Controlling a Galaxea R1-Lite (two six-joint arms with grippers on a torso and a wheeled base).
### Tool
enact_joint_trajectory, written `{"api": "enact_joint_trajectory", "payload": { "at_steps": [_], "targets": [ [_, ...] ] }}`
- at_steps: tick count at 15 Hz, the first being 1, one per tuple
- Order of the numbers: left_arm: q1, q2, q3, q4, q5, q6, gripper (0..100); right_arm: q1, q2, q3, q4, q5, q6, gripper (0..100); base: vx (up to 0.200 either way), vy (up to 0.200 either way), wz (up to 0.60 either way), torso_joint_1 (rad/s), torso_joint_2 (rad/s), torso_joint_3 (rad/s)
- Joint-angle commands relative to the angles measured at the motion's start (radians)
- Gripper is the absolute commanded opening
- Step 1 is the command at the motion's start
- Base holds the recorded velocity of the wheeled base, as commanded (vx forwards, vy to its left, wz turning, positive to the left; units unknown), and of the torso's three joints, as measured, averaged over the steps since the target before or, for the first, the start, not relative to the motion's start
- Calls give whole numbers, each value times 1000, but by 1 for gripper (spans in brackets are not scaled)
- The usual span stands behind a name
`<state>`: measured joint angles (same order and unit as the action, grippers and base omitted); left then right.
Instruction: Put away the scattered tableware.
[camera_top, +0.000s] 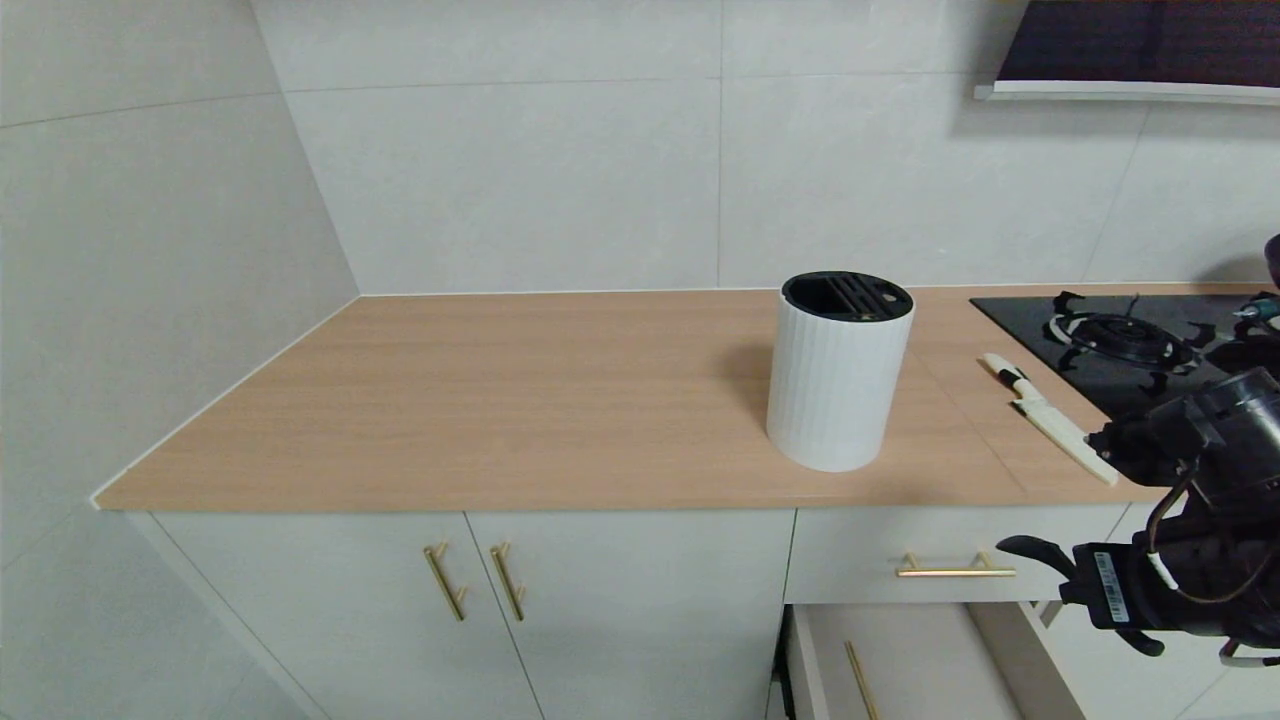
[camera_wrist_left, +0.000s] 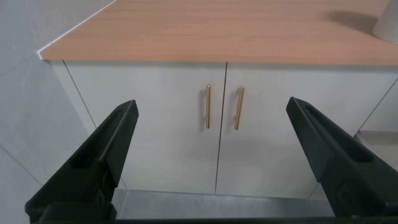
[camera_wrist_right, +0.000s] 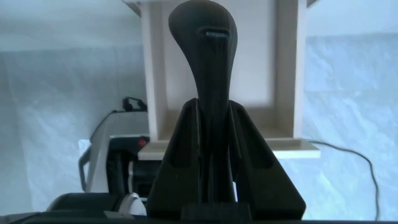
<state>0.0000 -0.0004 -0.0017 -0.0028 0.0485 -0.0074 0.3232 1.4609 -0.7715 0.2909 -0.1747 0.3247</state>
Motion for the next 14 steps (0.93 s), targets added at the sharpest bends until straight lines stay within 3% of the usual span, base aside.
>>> {"api": "enact_joint_trajectory", "payload": {
  "at_steps": [1,6,14],
  "targets": [
    [0,0,0,0,1,0,100,8,18,3,1,0,1,0,0,0,0,0,0,0],
    [0,0,0,0,1,0,100,19,21,9,1,-2,1,0,0,0,0,-38,86,53],
    [0,0,0,0,1,0,100,19,50,15,1,-2,-1,0,0,0,0,-192,488,293]
  ]
}}
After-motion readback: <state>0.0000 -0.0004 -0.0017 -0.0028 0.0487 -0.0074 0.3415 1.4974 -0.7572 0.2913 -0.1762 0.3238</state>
